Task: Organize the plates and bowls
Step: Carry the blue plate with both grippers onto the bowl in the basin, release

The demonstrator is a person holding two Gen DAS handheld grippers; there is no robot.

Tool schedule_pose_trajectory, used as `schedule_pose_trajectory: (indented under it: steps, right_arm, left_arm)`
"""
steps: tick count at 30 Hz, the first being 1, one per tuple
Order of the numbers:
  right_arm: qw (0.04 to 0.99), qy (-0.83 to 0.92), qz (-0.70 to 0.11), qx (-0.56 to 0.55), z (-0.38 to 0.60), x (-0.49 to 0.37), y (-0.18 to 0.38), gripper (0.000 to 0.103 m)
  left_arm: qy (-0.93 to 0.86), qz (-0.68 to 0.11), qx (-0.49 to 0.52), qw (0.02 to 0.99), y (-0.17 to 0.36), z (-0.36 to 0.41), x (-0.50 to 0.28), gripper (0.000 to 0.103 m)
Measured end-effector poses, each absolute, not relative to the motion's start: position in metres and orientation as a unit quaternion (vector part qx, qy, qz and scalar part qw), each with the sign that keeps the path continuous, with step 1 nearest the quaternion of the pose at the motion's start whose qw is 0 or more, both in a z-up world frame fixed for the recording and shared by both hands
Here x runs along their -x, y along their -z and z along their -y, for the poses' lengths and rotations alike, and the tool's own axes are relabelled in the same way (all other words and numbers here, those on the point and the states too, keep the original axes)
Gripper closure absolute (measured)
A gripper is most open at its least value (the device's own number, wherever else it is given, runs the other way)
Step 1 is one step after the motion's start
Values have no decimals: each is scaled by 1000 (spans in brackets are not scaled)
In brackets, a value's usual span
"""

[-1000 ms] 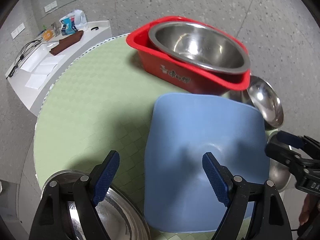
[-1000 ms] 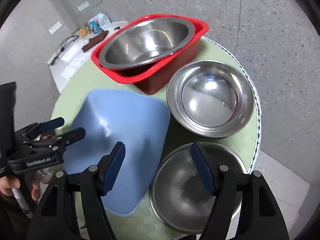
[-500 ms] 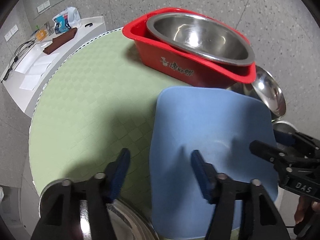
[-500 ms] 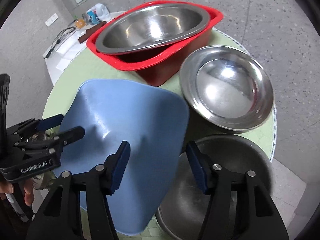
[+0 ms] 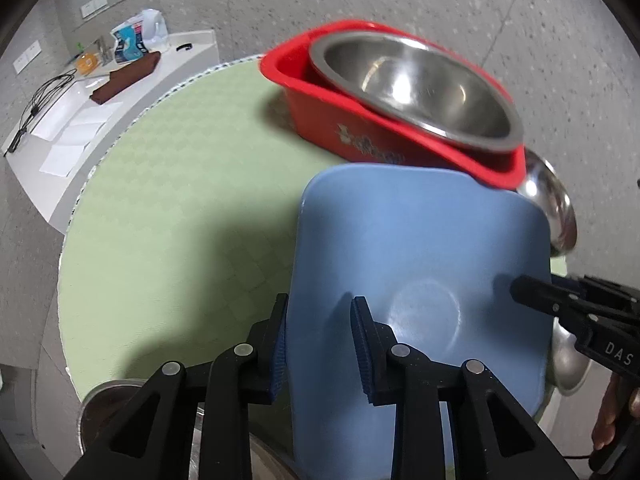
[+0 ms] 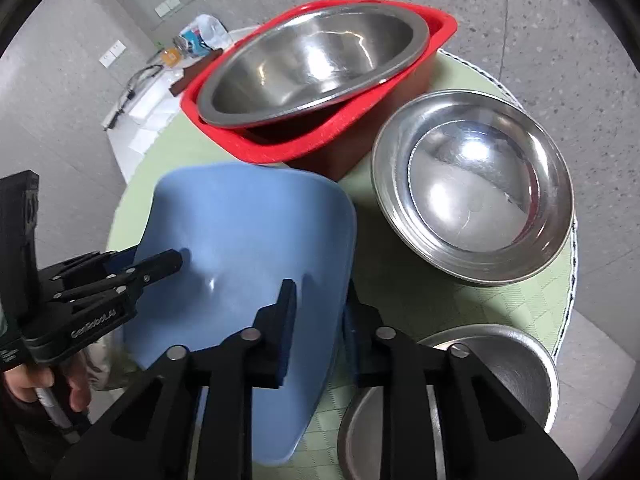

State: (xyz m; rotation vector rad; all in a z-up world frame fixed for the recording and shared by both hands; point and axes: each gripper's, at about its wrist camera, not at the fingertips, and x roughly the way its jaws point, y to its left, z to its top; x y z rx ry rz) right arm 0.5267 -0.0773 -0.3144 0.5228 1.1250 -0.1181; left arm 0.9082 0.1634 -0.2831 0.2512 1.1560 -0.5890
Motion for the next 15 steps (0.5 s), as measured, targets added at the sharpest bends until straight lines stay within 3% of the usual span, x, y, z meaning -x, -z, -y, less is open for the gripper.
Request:
schedule_pose_trajectory:
  steps: [15]
  right_arm:
    - [845, -1, -475, -246, 79, -513, 245, 83]
  left_arm:
    - [276, -475, -74, 832, 218, -176, -888, 79]
